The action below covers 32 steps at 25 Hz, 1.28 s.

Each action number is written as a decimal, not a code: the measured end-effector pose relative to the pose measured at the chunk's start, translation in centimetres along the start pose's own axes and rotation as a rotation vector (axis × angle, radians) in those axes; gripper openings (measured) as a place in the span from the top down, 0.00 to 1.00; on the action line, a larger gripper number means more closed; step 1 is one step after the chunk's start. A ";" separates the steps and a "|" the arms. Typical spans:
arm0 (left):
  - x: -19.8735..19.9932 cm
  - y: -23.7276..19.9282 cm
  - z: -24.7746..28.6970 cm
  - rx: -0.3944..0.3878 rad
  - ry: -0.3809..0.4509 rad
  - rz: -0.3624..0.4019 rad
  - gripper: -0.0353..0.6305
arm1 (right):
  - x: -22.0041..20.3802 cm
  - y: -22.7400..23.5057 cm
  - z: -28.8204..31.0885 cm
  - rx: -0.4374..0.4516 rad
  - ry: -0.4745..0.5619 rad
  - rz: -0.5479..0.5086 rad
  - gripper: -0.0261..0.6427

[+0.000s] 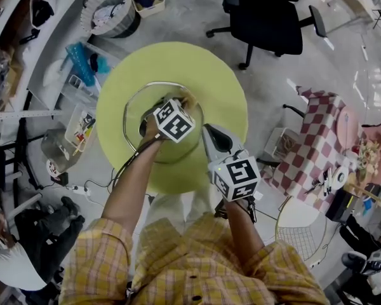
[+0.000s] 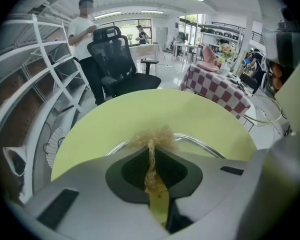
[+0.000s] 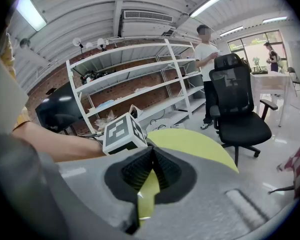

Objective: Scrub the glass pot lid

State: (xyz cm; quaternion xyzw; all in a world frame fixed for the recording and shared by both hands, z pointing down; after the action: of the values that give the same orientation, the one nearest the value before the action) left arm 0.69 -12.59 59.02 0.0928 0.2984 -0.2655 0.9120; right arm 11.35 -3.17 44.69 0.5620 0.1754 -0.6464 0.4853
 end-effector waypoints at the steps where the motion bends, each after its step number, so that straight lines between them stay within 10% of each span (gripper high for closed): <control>1: 0.0 0.1 0.0 -0.001 -0.005 0.007 0.89 | 0.0 0.0 0.0 0.001 -0.001 0.000 0.96; 10: 0.5 1.8 0.5 -0.022 -0.076 0.050 0.89 | 0.0 0.2 -1.2 -0.005 -0.004 -0.001 0.96; 32: 0.4 6.4 -0.6 -0.048 -0.086 -0.256 0.89 | 0.3 0.4 -2.8 -0.031 -0.009 -0.005 0.96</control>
State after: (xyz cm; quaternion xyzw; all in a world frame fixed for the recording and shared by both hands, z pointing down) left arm 4.12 -7.17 58.39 0.0208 0.2749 -0.3764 0.8845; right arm 13.31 -1.34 43.70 0.5509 0.1847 -0.6474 0.4932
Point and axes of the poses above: the fingertips, and each gripper's own axes: z forward along the fingers, y to its right, x out of its top, the point moved 7 cm from there along -z, backward along the fingers, and after that the axes turned 11 degrees about y, right-handed, at the moved point
